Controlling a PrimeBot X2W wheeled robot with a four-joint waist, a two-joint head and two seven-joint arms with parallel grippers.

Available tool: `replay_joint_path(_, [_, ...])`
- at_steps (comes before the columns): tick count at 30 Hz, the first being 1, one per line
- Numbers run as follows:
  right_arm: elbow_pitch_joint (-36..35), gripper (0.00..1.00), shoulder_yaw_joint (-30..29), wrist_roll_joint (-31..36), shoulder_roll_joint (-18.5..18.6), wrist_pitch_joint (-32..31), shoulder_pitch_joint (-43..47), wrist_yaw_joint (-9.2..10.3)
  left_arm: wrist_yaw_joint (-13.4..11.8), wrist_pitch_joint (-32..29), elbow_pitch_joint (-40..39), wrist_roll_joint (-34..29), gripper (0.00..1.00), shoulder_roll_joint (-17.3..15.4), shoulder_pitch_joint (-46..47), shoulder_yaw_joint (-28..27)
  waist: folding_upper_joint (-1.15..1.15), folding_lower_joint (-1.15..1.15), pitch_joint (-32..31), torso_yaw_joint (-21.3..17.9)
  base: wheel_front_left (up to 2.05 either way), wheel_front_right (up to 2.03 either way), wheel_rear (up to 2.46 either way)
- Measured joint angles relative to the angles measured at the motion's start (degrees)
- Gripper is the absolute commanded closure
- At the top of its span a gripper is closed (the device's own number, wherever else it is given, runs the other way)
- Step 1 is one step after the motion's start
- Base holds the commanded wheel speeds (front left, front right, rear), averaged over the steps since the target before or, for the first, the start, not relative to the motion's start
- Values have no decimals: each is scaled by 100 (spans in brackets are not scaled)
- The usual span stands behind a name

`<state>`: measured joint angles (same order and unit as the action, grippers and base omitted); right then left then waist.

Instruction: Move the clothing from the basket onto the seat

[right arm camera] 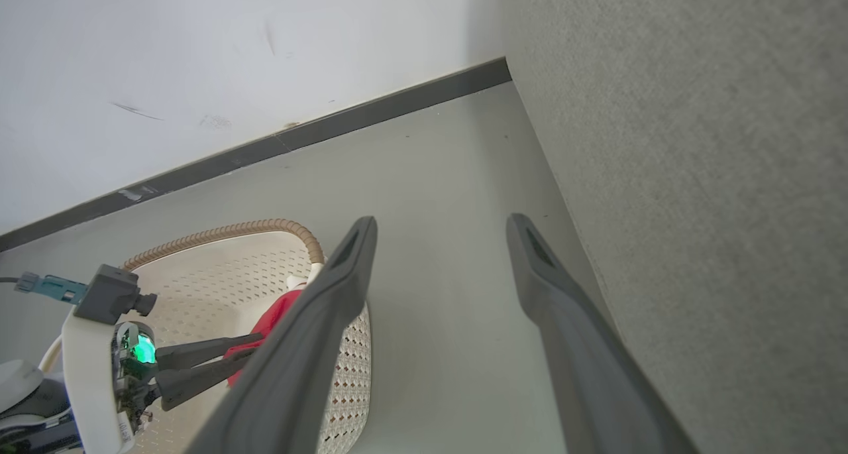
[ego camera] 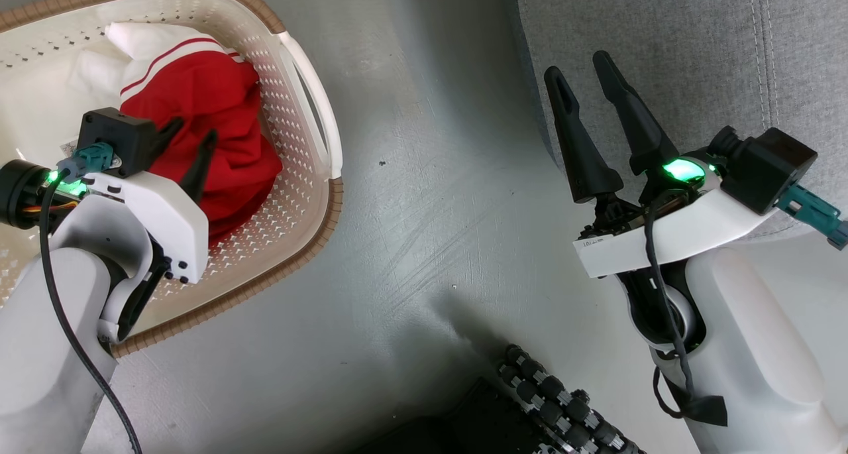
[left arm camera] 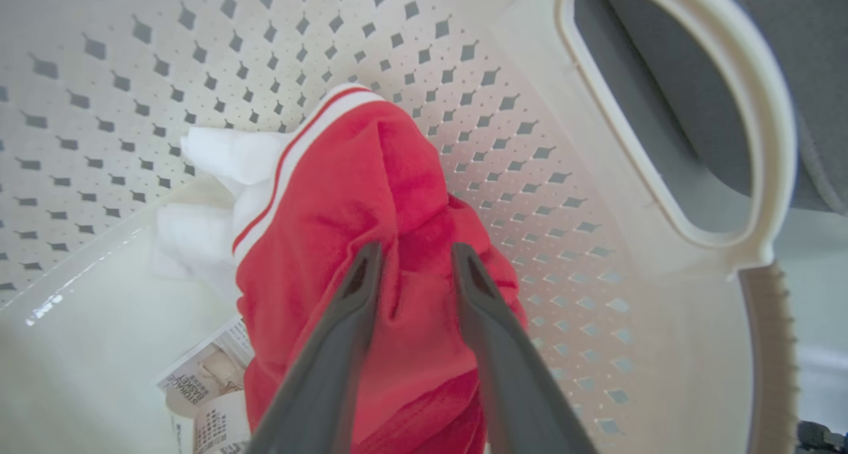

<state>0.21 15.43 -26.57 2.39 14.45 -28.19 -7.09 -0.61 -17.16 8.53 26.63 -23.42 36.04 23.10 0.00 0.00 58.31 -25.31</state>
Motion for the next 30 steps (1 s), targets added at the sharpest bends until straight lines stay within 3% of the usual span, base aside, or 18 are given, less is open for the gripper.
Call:
replay_joint_path(2, [0, 0, -5, 0, 0, 0, 0, 0, 0, 1, 11, -1, 53, -8, 1, 0, 0, 0, 2, 0, 0, 0, 0])
replay_joint_path(5, [-1, 0, -10, 0, 0, 0, 0, 0, 0, 9, 23, -3, 59, -12, 4, -1, 0, 0, 3, -1, 0, 0, 0])
replay_joint_path(7, [-2, 0, -10, 1, 0, 0, 0, 0, 0, 12, 42, -10, 69, -12, 20, -4, 0, 0, 4, -1, 0, 0, 0])
replay_joint_path(8, [-2, 0, -10, 0, 0, 0, 0, 0, 0, 18, 47, -10, 78, -12, 24, -8, 0, 0, 4, -1, 0, 0, 0])
replay_joint_path(9, [-2, 0, -10, 1, 0, 0, 0, 0, 0, 44, 51, -10, 97, -12, 25, -14, 0, 0, 3, -1, 0, 0, 0])
replay_joint_path(10, [-2, 0, -9, 1, 0, 0, 0, 0, 0, 65, 55, -10, 100, -12, 25, -20, 0, 0, 1, -1, 0, 0, 0])
replay_joint_path(30, [62, 0, -158, 54, 1, 1, -200, 0, -26, 628, -230, 223, 100, -32, -53, -420, 0, 0, -181, 105, 0, 0, 0])
